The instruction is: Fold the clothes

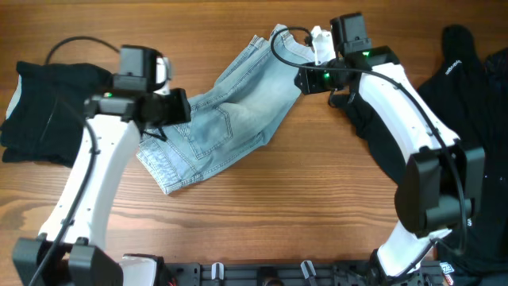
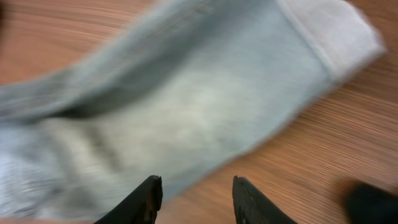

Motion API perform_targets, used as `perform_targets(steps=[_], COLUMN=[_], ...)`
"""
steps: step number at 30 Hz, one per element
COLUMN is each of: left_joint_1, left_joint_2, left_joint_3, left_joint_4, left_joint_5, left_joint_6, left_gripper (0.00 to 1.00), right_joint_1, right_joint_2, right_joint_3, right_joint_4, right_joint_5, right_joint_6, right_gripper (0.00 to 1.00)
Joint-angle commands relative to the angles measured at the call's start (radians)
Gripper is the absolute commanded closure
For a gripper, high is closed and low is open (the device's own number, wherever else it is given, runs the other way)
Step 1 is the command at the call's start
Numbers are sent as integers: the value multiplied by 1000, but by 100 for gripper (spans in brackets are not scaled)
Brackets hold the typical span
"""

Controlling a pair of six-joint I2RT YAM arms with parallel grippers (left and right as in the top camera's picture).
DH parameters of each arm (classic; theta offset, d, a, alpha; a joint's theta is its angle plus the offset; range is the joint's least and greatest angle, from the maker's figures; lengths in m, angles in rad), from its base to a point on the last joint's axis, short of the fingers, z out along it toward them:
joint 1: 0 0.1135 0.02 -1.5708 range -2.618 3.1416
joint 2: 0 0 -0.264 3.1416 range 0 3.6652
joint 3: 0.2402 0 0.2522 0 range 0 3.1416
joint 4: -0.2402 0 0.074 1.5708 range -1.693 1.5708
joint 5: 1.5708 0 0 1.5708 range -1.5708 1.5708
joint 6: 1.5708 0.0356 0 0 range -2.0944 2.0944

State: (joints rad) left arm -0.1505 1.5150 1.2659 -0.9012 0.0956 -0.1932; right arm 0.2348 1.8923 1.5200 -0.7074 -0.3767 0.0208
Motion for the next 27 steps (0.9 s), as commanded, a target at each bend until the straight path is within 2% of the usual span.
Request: perform_targets(steps=[1,5,7,9,10,12,15,18,19,21,25,27], left_joint_1=[-66,-53,-12,45,70,97,101,108,116,138,173,177], left_joint_2=[120,313,391,430,431,430,430,430,430,430,394,335], left_joint_3=[10,10,10,10,10,10,10,10,10,10,10,10], left_joint_4=[29,206,249,225,203,146,55,-57,-98,-153,-248,-286], left_joint_5=[-67,-164,-206,-157,-55,42,49,34,35,35,183,185], left_joint_6=[60,26,-100,-264,-275,-276,-275,-275,-276,-278,-225,-226], left_gripper=[58,58,53,52,52,49,48,44,43,41,30,21], right_joint_1=[36,122,183,235,253,277,281,281,281,278,277,277], right_joint_2=[10,10,17,45,64,130,221,270,270,270,270,270], right_joint_3=[5,5,4,-8,-19,-28,-28,-29,-30,-30,-30,-28], right_joint_4=[-5,-5,1,39,70,125,147,63,5,-46,-69,-18], right_joint_5=[-156,-182,-164,-112,-109,-100,31,180,306,411,375,304], right_joint_6=[-18,-26,-55,-54,-53,-19,96,121,185,240,241,246], right_gripper=[59,60,60,60,60,59,58,56,53,53,51,45])
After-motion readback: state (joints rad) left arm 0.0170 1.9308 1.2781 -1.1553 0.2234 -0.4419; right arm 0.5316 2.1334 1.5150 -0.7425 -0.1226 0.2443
